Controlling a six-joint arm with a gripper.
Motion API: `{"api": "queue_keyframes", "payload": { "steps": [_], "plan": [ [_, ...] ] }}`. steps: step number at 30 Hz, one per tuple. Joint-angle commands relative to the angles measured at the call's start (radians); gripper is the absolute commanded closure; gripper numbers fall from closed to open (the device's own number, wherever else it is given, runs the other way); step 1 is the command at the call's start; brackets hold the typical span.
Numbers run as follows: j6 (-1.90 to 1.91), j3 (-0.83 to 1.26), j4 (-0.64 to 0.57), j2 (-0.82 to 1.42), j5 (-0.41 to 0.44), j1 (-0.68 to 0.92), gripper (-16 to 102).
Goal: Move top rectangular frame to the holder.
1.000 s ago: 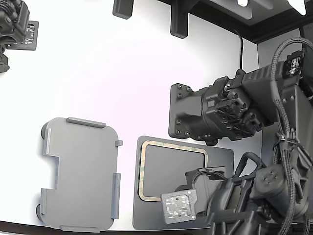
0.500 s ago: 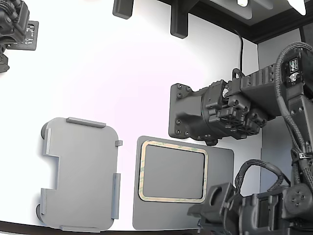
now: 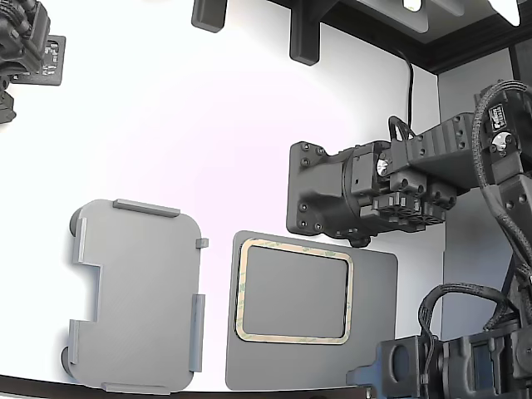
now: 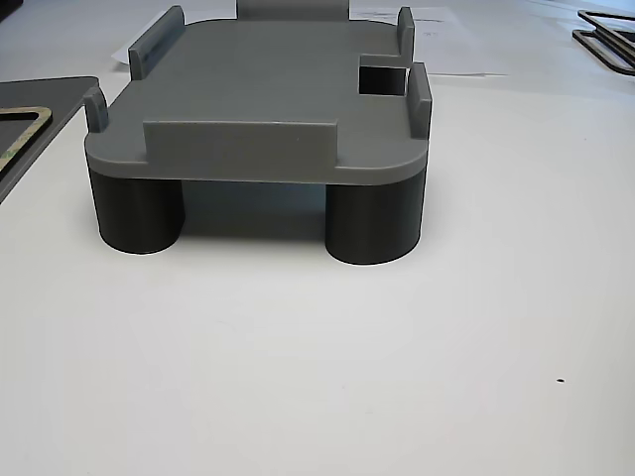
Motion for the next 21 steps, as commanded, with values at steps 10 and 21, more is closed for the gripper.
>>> {"api": "queue_keyframes", "payload": {
  "steps": [10,21],
  "plan": [
    [-0.834,0.071,-0.043,0.029,-0.103,0.043,-14],
    [-1.482,0.158,-0.054,0.066,-0.14,0.046,-14]
  ]
}}
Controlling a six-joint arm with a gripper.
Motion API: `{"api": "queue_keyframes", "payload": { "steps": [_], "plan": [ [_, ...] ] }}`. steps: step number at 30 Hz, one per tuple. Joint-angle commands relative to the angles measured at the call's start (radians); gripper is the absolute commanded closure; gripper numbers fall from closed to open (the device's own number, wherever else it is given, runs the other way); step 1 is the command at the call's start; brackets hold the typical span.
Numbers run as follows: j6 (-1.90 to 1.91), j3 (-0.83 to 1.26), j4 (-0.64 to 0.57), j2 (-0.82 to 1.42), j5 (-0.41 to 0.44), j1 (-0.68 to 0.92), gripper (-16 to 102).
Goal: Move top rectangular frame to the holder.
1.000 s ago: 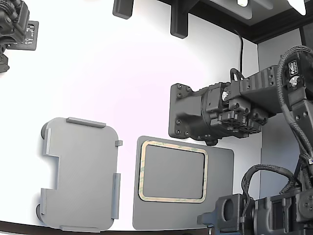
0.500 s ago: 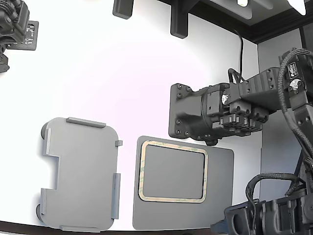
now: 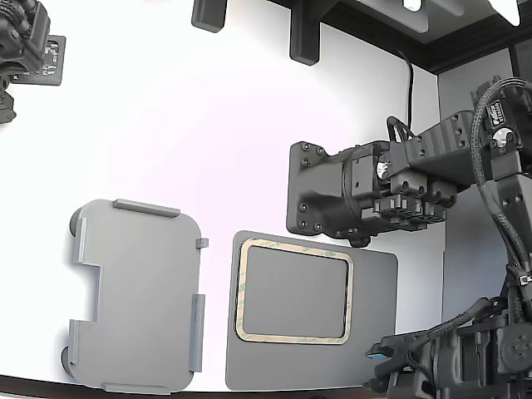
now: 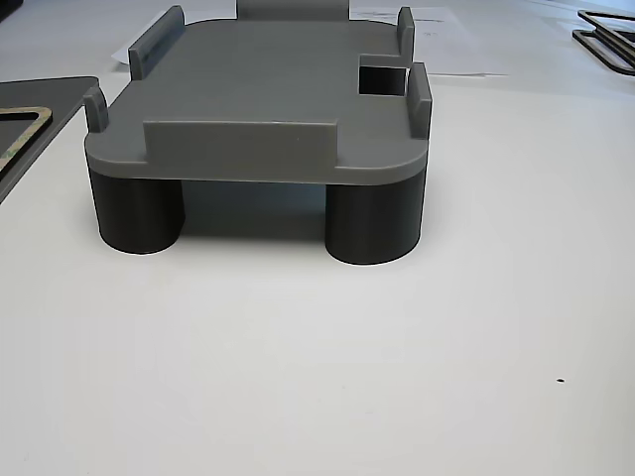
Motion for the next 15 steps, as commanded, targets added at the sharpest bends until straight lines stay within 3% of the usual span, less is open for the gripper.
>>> {"api": "queue_keyframes", "payload": {
  "steps": [1,4,8,12,14,15],
  "plan": [
    [-0.196,-0.012,-0.003,0.02,-0.014,-0.011,-14],
    [-0.181,0.04,-0.046,0.008,-0.023,-0.011,-14],
    [-0.164,0.006,0.015,-0.023,0.012,-0.009,-14],
    [-0.229,0.034,-0.023,-0.012,-0.035,-0.026,-13],
    [-0.264,0.075,-0.075,0.008,-0.048,-0.044,-10],
    [-0.278,0.081,-0.084,0.009,-0.058,-0.051,1]
  ]
}}
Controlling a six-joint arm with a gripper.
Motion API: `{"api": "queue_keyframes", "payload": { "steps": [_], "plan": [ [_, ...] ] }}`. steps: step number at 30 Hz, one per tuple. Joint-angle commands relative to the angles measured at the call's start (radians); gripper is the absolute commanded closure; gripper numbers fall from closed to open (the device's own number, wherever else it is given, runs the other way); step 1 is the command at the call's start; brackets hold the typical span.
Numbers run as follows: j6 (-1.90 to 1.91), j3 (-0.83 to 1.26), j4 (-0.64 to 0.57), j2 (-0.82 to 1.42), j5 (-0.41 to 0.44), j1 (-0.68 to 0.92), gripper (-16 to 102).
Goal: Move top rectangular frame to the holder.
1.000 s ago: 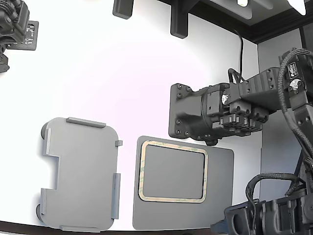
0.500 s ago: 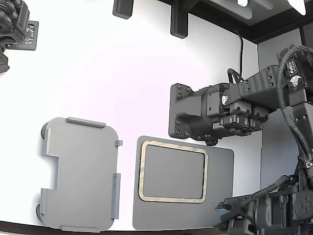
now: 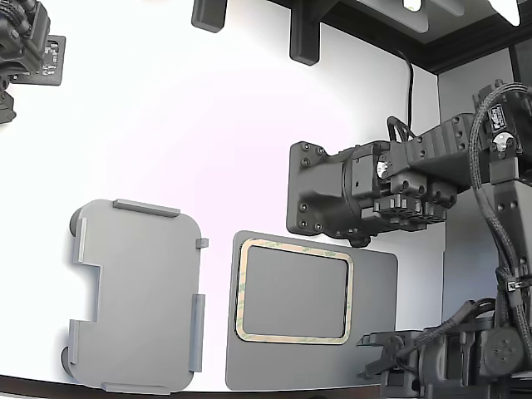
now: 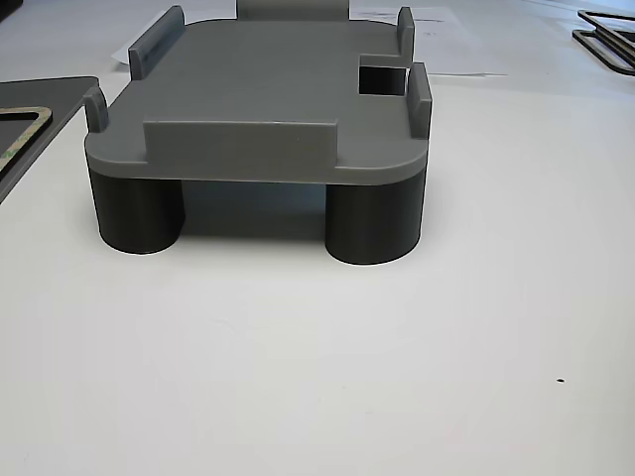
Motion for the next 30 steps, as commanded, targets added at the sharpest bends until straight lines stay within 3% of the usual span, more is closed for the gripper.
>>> {"api": "queue_keyframes", "payload": {
  "steps": [1,2,15,23,30],
  "plan": [
    [-0.043,-0.008,-0.037,0.029,-0.028,-0.037,1],
    [-0.052,-0.017,-0.025,0.029,-0.038,-0.04,-14],
    [-0.115,0.163,-0.147,0.015,-0.015,-0.091,-14],
    [-0.15,0.187,-0.16,0.003,-0.04,-0.12,-14],
    [-0.158,0.229,-0.201,-0.018,-0.009,-0.123,-14]
  ]
}}
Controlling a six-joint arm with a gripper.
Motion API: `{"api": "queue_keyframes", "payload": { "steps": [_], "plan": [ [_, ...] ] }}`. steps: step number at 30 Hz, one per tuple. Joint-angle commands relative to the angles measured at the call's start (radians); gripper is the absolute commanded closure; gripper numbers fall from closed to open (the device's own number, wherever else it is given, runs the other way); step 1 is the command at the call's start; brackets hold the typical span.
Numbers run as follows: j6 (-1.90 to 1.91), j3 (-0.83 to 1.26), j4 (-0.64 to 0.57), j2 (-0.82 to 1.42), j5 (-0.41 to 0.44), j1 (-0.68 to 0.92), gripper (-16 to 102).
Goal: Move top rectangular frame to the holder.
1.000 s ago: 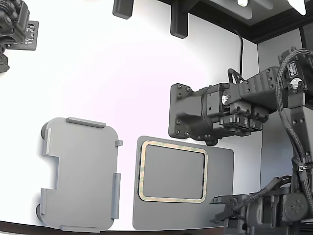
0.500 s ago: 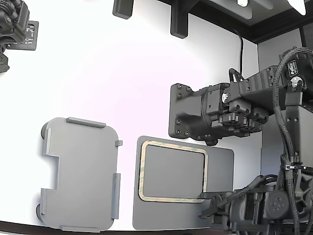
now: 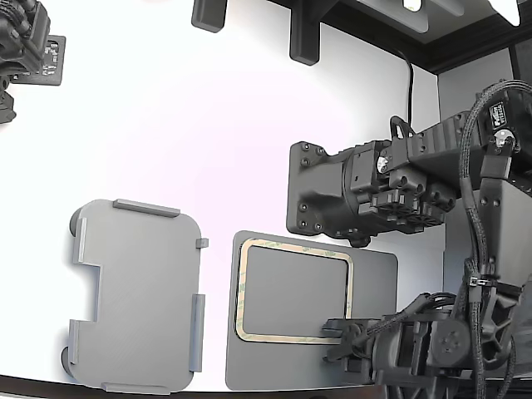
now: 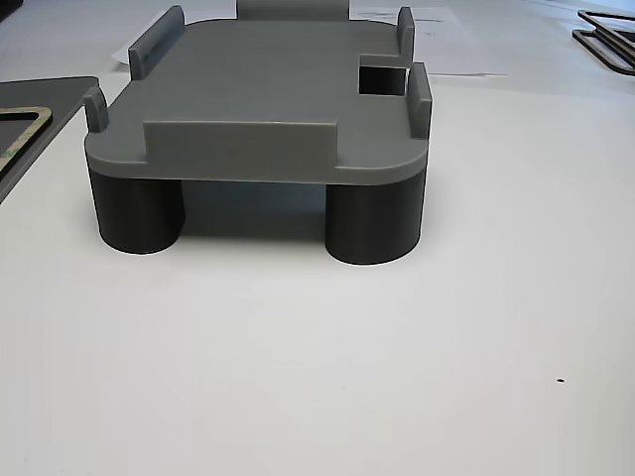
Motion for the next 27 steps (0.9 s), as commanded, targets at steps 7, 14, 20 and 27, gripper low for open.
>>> {"api": "queue_keyframes", "payload": {
  "steps": [7,14,20,27],
  "plan": [
    [-0.021,0.017,-0.021,0.026,0.002,-0.038,-14],
    [-0.018,0.014,-0.035,0.012,0.002,-0.038,-14],
    [-0.018,0.017,-0.046,-0.008,0.014,-0.038,-14],
    [-0.029,0.028,-0.051,-0.003,0.017,-0.038,-14]
  ]
}}
